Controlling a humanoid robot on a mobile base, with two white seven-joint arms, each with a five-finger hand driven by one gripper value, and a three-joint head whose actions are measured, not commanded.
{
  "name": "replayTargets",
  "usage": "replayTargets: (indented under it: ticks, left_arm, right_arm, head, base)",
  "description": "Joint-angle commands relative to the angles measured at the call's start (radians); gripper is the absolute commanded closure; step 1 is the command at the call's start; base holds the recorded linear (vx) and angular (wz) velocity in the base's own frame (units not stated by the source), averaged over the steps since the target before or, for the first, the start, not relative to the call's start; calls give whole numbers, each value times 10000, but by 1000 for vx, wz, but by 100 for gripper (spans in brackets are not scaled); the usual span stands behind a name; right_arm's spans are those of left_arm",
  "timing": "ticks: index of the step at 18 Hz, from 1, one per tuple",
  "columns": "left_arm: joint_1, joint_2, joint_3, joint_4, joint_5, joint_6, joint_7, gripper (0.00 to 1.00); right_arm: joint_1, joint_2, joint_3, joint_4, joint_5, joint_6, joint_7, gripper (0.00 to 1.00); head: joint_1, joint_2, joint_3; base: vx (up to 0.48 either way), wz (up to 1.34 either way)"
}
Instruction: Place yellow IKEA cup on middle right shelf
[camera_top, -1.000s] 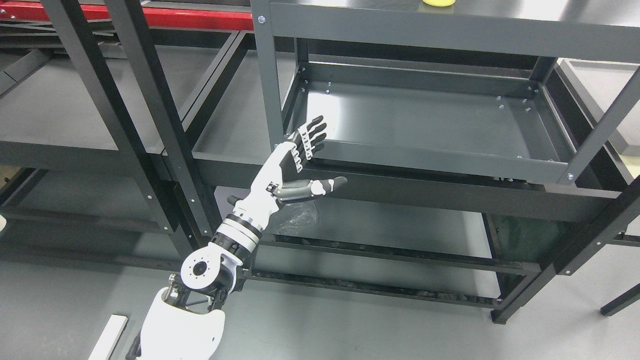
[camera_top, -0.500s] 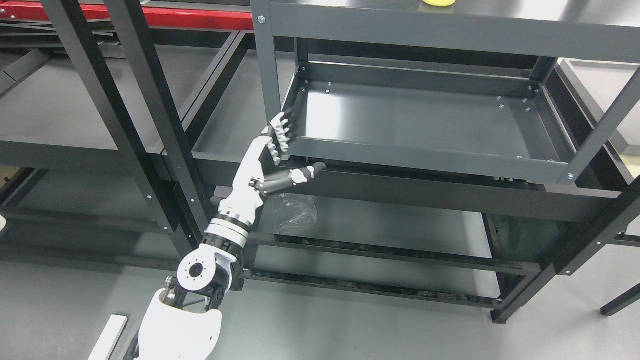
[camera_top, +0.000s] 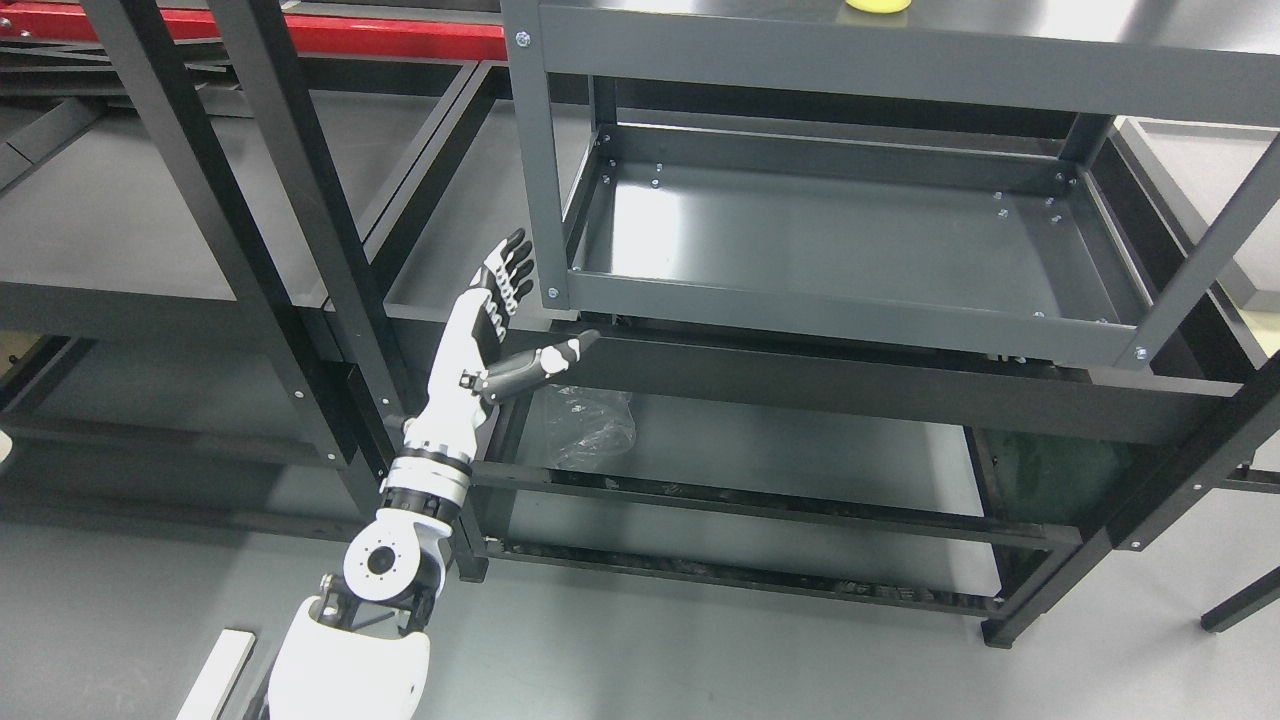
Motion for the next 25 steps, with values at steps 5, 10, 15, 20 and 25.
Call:
replayTargets:
  ticks: [5,10,15,20,25]
  left_arm:
    - [986,175,502,632,-137,-879,135,1]
    - [1017,175,502,617,-106,-879,120,1]
    - [1033,175,502,601,-106,-864,120,1]
    - [1033,175,457,601,-106,-879,89,1]
    - [1048,175,426,632,-106,-879,89,1]
  right_arm:
    - [138,-175,169,0,-245,-1,-6,1]
    - [138,-175,169,0,-245,-1,-6,1]
    - [138,-175,169,0,-245,-1,-6,1]
    - [138,-175,169,0,-245,-1,-6,1]
    - [138,-175,169,0,-245,-1,-6,1]
  head:
    - [0,0,0]
    - [0,0,0]
    - [0,0,0]
    - [0,0,0]
    - [0,0,0]
  base:
    - [0,0]
    - [0,0]
    - [0,0]
    - [0,0]
    - [0,0]
